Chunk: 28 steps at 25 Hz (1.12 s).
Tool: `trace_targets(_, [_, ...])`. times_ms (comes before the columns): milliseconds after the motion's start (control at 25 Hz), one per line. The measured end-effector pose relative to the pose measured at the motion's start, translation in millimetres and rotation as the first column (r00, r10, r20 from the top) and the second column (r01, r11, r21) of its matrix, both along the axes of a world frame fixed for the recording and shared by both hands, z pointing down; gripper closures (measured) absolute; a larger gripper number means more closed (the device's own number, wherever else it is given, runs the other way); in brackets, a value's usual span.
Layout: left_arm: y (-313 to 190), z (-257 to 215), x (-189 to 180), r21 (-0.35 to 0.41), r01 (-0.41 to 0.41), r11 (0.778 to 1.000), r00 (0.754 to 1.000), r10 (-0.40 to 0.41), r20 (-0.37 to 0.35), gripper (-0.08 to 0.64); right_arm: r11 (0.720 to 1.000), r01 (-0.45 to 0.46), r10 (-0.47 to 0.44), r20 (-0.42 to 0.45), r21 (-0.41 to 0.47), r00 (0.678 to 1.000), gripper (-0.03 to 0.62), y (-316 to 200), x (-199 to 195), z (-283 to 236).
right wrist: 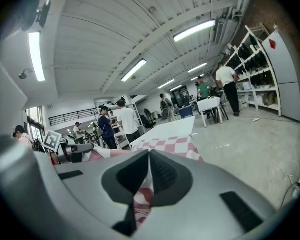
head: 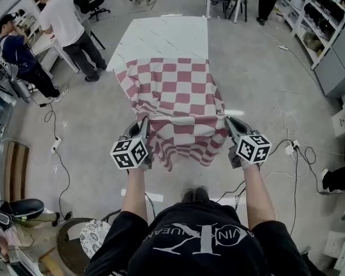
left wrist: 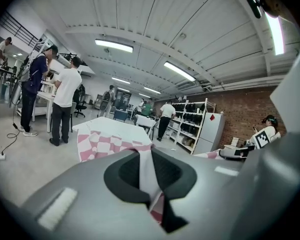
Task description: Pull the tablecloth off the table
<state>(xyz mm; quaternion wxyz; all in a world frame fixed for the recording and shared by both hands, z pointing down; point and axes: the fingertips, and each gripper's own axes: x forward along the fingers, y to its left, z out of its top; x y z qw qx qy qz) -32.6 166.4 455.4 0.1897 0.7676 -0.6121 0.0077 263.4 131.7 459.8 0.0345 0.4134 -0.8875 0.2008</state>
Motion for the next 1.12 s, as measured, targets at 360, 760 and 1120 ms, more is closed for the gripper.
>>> trace_targets(360, [11.8,19.1,5.7,-0.029,-0.044,0.999,0.999,0.044,-0.021,0.541,0.998,-0.052,0.051,-0.019,-0.030,0.999,0.581,25.8,7.2,14.4])
trace_targets(760, [43.7,-8.6,16.0,0.050,-0.013,0.999,1.000,0.012,0.005,0.541,1.000,-0.027,0.027,0.011,-0.005,1.000,0.581,42.8,17.7,1.7])
trace_targets(1120, [48.8,-32.2,5.0,0.114,0.035,0.993,0.998,-0.040,0.041,0.541,0.997,0.030,-0.031,0.004,0.064,1.000,0.581,35.1,3.4,-14.8])
